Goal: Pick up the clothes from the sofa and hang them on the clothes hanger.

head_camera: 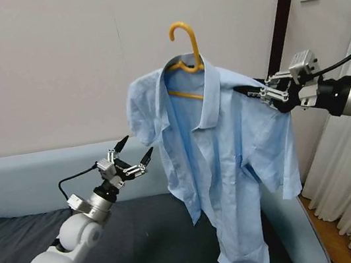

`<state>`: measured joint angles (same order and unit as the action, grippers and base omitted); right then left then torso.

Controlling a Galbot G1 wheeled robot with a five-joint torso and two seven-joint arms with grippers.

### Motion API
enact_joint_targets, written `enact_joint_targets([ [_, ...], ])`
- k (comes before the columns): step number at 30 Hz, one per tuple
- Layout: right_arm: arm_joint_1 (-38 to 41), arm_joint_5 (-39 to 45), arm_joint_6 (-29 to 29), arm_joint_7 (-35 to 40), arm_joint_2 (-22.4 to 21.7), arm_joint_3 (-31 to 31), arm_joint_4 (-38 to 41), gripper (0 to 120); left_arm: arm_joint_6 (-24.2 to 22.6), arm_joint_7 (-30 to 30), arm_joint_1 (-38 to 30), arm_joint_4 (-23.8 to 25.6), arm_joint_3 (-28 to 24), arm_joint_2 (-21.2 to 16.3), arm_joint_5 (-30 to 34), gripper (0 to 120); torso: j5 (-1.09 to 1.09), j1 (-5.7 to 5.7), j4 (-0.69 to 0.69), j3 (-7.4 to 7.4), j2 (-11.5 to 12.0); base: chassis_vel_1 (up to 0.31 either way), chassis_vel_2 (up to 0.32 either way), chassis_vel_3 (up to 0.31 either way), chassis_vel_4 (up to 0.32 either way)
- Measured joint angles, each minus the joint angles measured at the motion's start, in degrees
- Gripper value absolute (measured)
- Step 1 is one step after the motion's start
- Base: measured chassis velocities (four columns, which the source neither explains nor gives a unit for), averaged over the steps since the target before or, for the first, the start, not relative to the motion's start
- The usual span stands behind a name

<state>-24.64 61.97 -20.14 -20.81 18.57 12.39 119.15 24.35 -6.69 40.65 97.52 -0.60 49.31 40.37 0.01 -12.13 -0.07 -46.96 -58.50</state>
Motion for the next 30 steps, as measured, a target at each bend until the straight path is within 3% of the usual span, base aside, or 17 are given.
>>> enact_joint_targets([
  [7, -0.2, -0.3, -0.2, 0.0, 0.0, -0.6, -1.6, 7, -1.2, 3.2, -3.3, -2.1, -4.1, 3.8, -4.2, 94, 0.00, 0.00, 0.00, 0.00, 0.0, 0.000, 0.000, 0.000, 0.000],
  [10, -0.3, -0.2, -0.2, -0.3, -0.3, -0.6, -2.0, 7, -1.1, 3.6, -5.9, -4.5, -6.8, 6.4, -5.3, 80, -0.01, 0.00, -0.01, 0.00, 0.0, 0.000, 0.000, 0.000, 0.000],
  [12, -0.3, -0.2, -0.1, -0.3, -0.3, -0.6, -2.1, 7, -0.8, 3.9, -6.3, -4.9, -7.2, 7.0, -5.4, 78, -0.01, 0.00, -0.01, 0.00, 0.0, 0.000, 0.000, 0.000, 0.000],
  [15, -0.3, -0.3, 0.0, -0.4, 0.1, -0.6, -2.5, 7, 1.1, 5.4, -7.5, -6.2, -8.8, 9.1, -5.8, 62, -0.01, 0.00, -0.01, 0.00, 0.0, 0.000, 0.000, 0.000, 0.000],
  [30, -0.2, 2.2, 0.2, 1.4, 1.7, -1.2, -2.3, 7, 3.5, 5.5, -7.8, -5.6, -8.7, 10.9, -5.5, 8, -0.02, 0.00, 0.01, 0.00, 0.0, 0.000, 0.000, 0.000, 0.000],
])
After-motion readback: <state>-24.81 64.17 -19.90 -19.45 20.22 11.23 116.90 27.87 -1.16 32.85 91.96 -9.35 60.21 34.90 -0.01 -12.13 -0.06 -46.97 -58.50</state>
